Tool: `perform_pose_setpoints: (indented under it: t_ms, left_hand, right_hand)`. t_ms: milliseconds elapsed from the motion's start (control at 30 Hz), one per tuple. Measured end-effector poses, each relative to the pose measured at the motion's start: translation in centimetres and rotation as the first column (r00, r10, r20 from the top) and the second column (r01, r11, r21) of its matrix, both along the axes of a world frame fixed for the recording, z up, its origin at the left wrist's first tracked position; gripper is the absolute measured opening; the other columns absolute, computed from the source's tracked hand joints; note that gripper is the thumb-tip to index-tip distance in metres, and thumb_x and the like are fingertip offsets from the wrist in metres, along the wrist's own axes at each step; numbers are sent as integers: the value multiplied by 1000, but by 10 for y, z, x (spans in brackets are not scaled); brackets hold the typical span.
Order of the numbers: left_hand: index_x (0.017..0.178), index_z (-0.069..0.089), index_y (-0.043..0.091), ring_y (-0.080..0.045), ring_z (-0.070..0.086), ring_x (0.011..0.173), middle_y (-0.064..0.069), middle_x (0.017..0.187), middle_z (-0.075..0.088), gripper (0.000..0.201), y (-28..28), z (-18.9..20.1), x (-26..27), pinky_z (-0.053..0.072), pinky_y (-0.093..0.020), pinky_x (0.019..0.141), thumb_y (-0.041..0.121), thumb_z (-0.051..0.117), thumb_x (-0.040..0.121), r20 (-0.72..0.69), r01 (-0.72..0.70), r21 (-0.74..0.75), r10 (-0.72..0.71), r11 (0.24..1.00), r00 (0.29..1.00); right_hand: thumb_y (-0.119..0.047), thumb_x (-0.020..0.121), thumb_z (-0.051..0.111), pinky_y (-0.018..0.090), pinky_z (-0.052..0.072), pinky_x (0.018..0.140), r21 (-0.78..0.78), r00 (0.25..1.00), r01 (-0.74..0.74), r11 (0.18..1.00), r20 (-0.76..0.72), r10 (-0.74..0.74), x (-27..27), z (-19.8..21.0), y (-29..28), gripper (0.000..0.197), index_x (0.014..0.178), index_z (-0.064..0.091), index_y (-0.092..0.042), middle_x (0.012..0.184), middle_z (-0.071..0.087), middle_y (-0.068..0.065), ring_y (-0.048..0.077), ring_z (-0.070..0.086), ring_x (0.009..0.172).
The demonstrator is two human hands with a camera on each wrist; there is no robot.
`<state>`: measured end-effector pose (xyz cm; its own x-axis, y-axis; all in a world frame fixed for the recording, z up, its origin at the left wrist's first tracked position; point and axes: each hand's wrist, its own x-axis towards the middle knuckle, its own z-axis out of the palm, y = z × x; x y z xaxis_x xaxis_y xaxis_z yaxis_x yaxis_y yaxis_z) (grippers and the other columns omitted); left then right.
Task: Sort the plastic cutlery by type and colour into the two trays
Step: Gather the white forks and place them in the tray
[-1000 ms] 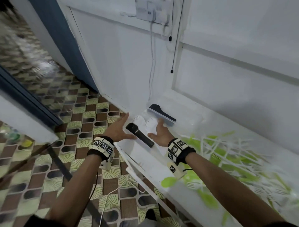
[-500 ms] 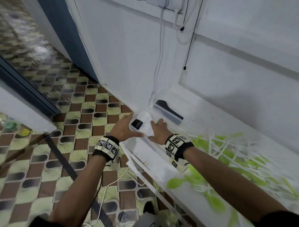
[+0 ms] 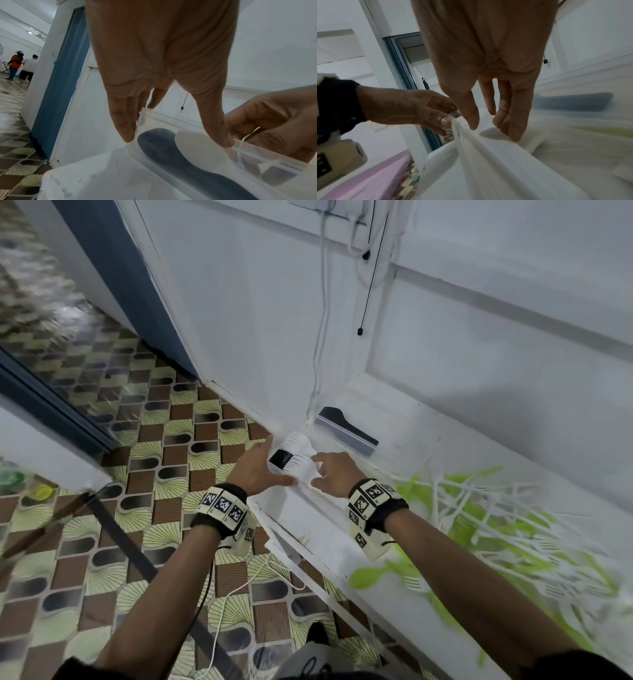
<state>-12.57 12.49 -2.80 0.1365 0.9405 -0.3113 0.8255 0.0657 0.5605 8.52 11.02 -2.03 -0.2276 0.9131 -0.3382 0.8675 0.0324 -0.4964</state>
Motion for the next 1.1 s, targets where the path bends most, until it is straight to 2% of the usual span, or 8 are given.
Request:
perform_pose_setpoints:
  t_ms: [167, 300, 400, 567, 767, 933, 1000, 1100]
  left_hand:
    - [160, 23, 25, -30, 47, 137, -9, 153, 47, 145, 6, -5, -3, 41, -50, 111, 91, 73, 40, -29, 34, 9, -34, 999, 999]
    - [158, 23, 25, -29, 45, 139, -7, 155, 44, 154, 16, -17, -10, 42, -51, 111, 100, 66, 30, -40, 65, -14, -66, 998, 997]
    - [157, 21, 23, -28, 38, 143, -9, 158, 38, 141, 12, -5, -8, 38, -49, 114, 85, 80, 45, -34, 92, -39, -93, 995, 995]
    - [162, 6, 18, -30, 26, 150, -14, 165, 21, 130, 5, 3, 4, 30, -46, 118, 56, 88, 68, -32, 112, -29, -112, 993, 993]
    - [162, 1, 12, -28, 7, 156, -11, 169, 8, 131, -21, 7, 32, 19, -53, 124, 65, 80, 72, -110, 150, 79, -141, 986, 984]
    - [160, 23, 11, -29, 30, 148, -11, 160, 34, 98, -62, 12, 88, 27, -40, 119, 46, 77, 86, 56, 176, 238, -195, 955, 979]
    - [153, 39, 11, -27, 46, 137, -8, 149, 50, 77, -82, 12, 115, 32, -32, 112, 40, 74, 91, 127, 200, 320, -251, 926, 960]
    - [138, 55, 11, -26, 58, 120, -6, 133, 61, 63, -115, 11, 161, 44, -41, 106, 50, 62, 89, 178, 268, 381, -354, 885, 918]
  right_hand:
    - [-28, 90, 68, 37, 45, 102, 24, 999, 34, 999, -7, -33, -3, 1, -8, 62, 146, 45, -12, 123, 67, 11, 31, 55, 123]
    - [-33, 92, 65, 36, 44, 103, 28, 997, 59, 998, -49, -57, 2, 0, -11, 58, 144, 47, -14, 123, 68, 9, 29, 54, 124]
    - [-32, 94, 66, 32, 45, 103, 22, 989, 75, 997, -129, -72, 11, 2, -17, 47, 136, 55, -16, 120, 71, 5, 25, 60, 118]
    - [-19, 96, 64, 21, 49, 86, 128, 948, 157, 979, -298, -113, 48, 9, -42, 27, 121, 66, -12, 101, 72, 2, 16, 64, 79]
    - [-8, 93, 58, 28, 55, 68, 275, 943, 234, 933, -299, -148, 137, 5, -87, 23, 109, 72, -17, 81, 74, 4, 23, 70, 70]
    - [-8, 93, 63, 32, 53, 71, 354, 944, 311, 882, -225, -243, 206, -1, -137, 14, 99, 74, -14, 74, 64, -7, 12, 60, 64]
    - [-24, 93, 69, 37, 53, 75, 302, 946, 320, 898, -152, -286, 223, -1, -159, 9, 99, 70, -17, 74, 63, -7, 10, 58, 68]
    - [-53, 89, 69, 34, 48, 64, 268, 943, 305, 914, 50, -329, 240, 0, -202, 39, 103, 59, -18, 79, 64, -3, 20, 62, 76]
